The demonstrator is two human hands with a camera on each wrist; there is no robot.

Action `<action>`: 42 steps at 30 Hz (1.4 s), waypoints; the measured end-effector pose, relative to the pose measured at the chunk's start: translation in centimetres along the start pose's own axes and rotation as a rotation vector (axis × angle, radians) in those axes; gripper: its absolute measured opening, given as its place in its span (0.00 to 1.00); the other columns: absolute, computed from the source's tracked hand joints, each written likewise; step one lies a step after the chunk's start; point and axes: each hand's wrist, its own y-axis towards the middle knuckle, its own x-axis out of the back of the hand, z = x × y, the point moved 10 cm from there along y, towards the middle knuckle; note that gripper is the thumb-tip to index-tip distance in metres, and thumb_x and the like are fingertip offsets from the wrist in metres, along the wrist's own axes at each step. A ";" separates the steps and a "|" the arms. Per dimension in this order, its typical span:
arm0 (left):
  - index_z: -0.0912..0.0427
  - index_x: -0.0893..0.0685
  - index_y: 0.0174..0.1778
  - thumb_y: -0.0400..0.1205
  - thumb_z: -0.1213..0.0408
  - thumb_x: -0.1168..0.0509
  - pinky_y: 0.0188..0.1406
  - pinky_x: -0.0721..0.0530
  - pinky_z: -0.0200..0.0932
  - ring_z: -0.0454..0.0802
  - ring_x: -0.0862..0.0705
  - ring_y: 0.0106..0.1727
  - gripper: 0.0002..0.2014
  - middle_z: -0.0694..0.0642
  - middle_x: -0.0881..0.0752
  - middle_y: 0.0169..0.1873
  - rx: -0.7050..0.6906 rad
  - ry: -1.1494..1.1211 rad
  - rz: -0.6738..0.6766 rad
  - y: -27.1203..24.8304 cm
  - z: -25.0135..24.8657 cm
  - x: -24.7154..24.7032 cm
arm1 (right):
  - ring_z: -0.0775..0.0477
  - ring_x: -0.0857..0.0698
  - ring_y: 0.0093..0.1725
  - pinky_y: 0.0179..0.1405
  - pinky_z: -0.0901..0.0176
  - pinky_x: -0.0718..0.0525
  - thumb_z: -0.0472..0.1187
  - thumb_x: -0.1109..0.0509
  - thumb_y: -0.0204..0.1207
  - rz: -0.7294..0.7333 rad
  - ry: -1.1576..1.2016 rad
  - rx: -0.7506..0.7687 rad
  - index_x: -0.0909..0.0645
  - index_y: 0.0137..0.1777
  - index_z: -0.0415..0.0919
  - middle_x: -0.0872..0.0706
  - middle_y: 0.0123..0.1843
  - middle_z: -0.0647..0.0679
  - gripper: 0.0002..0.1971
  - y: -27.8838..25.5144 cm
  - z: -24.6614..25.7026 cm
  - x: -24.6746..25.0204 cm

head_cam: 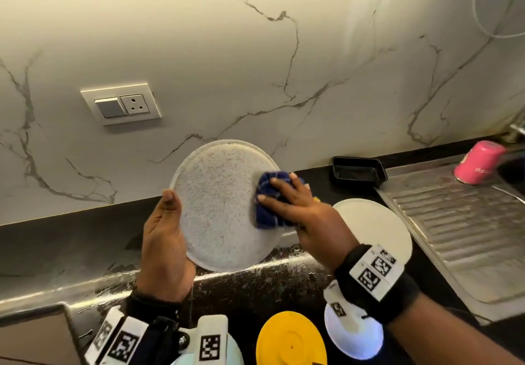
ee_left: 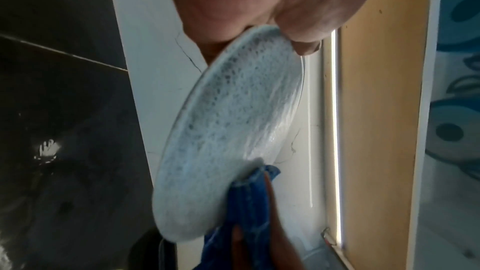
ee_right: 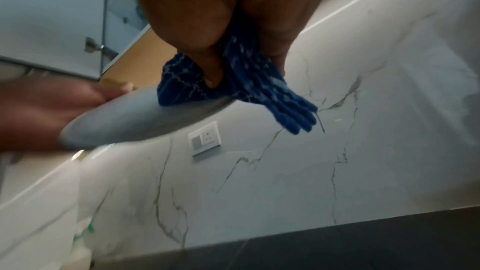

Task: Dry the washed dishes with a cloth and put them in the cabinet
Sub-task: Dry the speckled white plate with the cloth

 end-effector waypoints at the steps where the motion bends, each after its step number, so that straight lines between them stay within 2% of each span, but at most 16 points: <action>1: 0.45 0.20 0.74 0.85 0.42 0.49 0.69 0.21 0.75 0.56 0.17 0.71 0.25 0.49 0.14 0.69 -0.003 0.026 0.020 -0.2 0.0 -0.5 | 0.41 0.45 0.86 0.85 0.41 0.47 0.31 0.39 0.76 -0.011 0.049 -0.062 0.28 0.78 0.59 0.36 0.83 0.58 0.32 1.0 -0.5 0.7; 5: 0.47 0.18 0.72 0.83 0.41 0.48 0.66 0.19 0.77 0.58 0.17 0.72 0.26 0.52 0.14 0.70 -0.028 0.054 0.060 -1.2 0.4 -1.9 | 0.42 0.44 0.87 0.85 0.34 0.42 0.27 0.42 0.75 -0.054 0.154 -0.119 0.25 0.78 0.55 0.32 0.83 0.53 0.34 4.9 0.8 2.9; 8: 0.50 0.19 0.74 0.86 0.44 0.50 0.67 0.22 0.79 0.64 0.19 0.73 0.26 0.58 0.16 0.72 -0.053 -0.006 0.032 -1.4 0.4 -1.7 | 0.38 0.46 0.87 0.84 0.28 0.47 0.25 0.38 0.77 -0.013 0.087 0.013 0.26 0.79 0.52 0.32 0.84 0.48 0.33 6.0 4.6 2.1; 11: 0.62 0.24 0.78 0.88 0.45 0.51 0.70 0.26 0.80 0.69 0.18 0.72 0.30 0.66 0.17 0.71 -0.065 -0.062 -0.008 -1.0 -0.6 -1.1 | 0.31 0.42 0.85 0.80 0.21 0.43 0.25 0.32 0.78 0.023 0.004 0.196 0.25 0.79 0.50 0.30 0.83 0.44 0.32 4.1 8.6 -0.6; 14: 0.63 0.22 0.76 0.90 0.44 0.48 0.70 0.27 0.82 0.72 0.18 0.71 0.29 0.67 0.16 0.71 -0.070 -0.072 -0.094 -0.8 -1.4 0.6 | 0.33 0.40 0.85 0.80 0.24 0.40 0.23 0.27 0.72 0.070 -0.070 0.318 0.26 0.79 0.51 0.30 0.83 0.45 0.37 0.2 9.2 -3.2; 16: 0.55 0.18 0.73 0.88 0.39 0.44 0.72 0.28 0.81 0.65 0.18 0.73 0.28 0.58 0.15 0.70 -0.078 -0.005 -0.160 -0.8 -1.6 2.0 | 0.38 0.42 0.86 0.80 0.26 0.38 0.23 0.27 0.71 0.051 -0.041 0.246 0.28 0.80 0.53 0.33 0.84 0.51 0.39 -1.3 6.7 -2.9; 19: 0.50 0.16 0.69 0.86 0.40 0.46 0.73 0.27 0.79 0.56 0.18 0.73 0.25 0.49 0.12 0.67 -0.059 0.088 -0.131 -1.1 -0.9 2.5 | 0.51 0.46 0.87 0.82 0.34 0.35 0.26 0.35 0.74 -0.031 0.124 -0.076 0.32 0.81 0.59 0.37 0.84 0.60 0.39 -0.8 1.3 -0.7; 21: 0.50 0.15 0.66 0.86 0.43 0.47 0.73 0.25 0.75 0.53 0.16 0.71 0.23 0.48 0.11 0.65 -0.053 0.117 -0.079 -1.4 -0.5 1.7 | 0.50 0.43 0.87 0.84 0.39 0.37 0.29 0.39 0.75 -0.050 0.193 -0.159 0.29 0.80 0.57 0.34 0.84 0.58 0.35 1.1 0.6 0.3; 27: 0.61 0.17 0.70 0.89 0.50 0.48 0.73 0.24 0.73 0.63 0.15 0.69 0.24 0.62 0.12 0.65 -0.098 0.118 -0.030 -1.3 -1.1 0.3 | 0.40 0.44 0.87 0.87 0.39 0.51 0.29 0.44 0.76 0.053 0.151 0.018 0.28 0.81 0.50 0.34 0.85 0.46 0.32 4.9 8.1 -0.8; 30: 0.58 0.14 0.68 0.89 0.44 0.43 0.74 0.26 0.73 0.65 0.15 0.69 0.25 0.66 0.12 0.63 -0.139 0.099 -0.023 -1.9 -1.5 0.0 | 0.37 0.42 0.86 0.86 0.40 0.49 0.29 0.42 0.78 0.062 0.102 0.135 0.28 0.81 0.49 0.33 0.85 0.45 0.31 4.4 10.9 -1.8; 31: 0.56 0.12 0.65 0.86 0.38 0.40 0.70 0.24 0.75 0.69 0.14 0.63 0.27 0.72 0.12 0.57 -0.162 0.115 -0.027 -2.2 -1.6 0.1 | 0.37 0.40 0.86 0.85 0.40 0.45 0.28 0.41 0.77 0.044 0.093 0.133 0.27 0.81 0.50 0.31 0.84 0.45 0.32 4.5 10.6 -1.7; 33: 0.55 0.10 0.57 0.78 0.29 0.35 0.48 0.19 0.77 0.75 0.22 0.41 0.31 0.82 0.22 0.39 -0.196 0.181 -0.078 -2.5 -2.0 0.9 | 0.42 0.35 0.84 0.83 0.41 0.35 0.29 0.39 0.76 -0.012 0.108 0.026 0.27 0.80 0.51 0.29 0.83 0.49 0.33 5.0 8.2 -0.7; 35: 0.54 0.11 0.52 0.76 0.28 0.36 0.39 0.20 0.76 0.66 0.31 0.37 0.31 0.68 0.27 0.32 -0.210 0.192 -0.138 -2.7 -2.3 1.9 | 0.48 0.32 0.83 0.82 0.46 0.32 0.31 0.41 0.74 -0.045 0.168 -0.136 0.27 0.80 0.52 0.28 0.82 0.51 0.33 5.1 4.8 0.2; 38: 0.51 0.11 0.59 0.78 0.27 0.37 0.58 0.19 0.71 0.58 0.28 0.48 0.31 0.55 0.22 0.51 -0.184 0.171 -0.092 -2.3 -2.2 1.6 | 0.54 0.32 0.82 0.83 0.52 0.33 0.32 0.40 0.77 -0.030 0.222 -0.256 0.27 0.80 0.52 0.28 0.82 0.52 0.31 3.8 2.3 0.1; 40: 0.52 0.11 0.60 0.81 0.30 0.39 0.62 0.21 0.63 0.57 0.18 0.48 0.30 0.55 0.13 0.49 -0.184 0.193 -0.054 -2.0 -1.9 1.2 | 0.56 0.33 0.83 0.84 0.57 0.36 0.37 0.42 0.75 -0.036 0.221 -0.273 0.27 0.81 0.52 0.28 0.82 0.53 0.31 3.3 2.3 0.1; 42: 0.54 0.11 0.52 0.82 0.31 0.40 0.53 0.21 0.56 0.58 0.20 0.43 0.28 0.61 0.15 0.40 -0.202 0.257 -0.012 -1.7 -1.8 0.4 | 0.55 0.34 0.83 0.84 0.56 0.36 0.38 0.42 0.75 -0.057 0.192 -0.212 0.27 0.81 0.52 0.29 0.82 0.54 0.32 3.8 3.7 0.4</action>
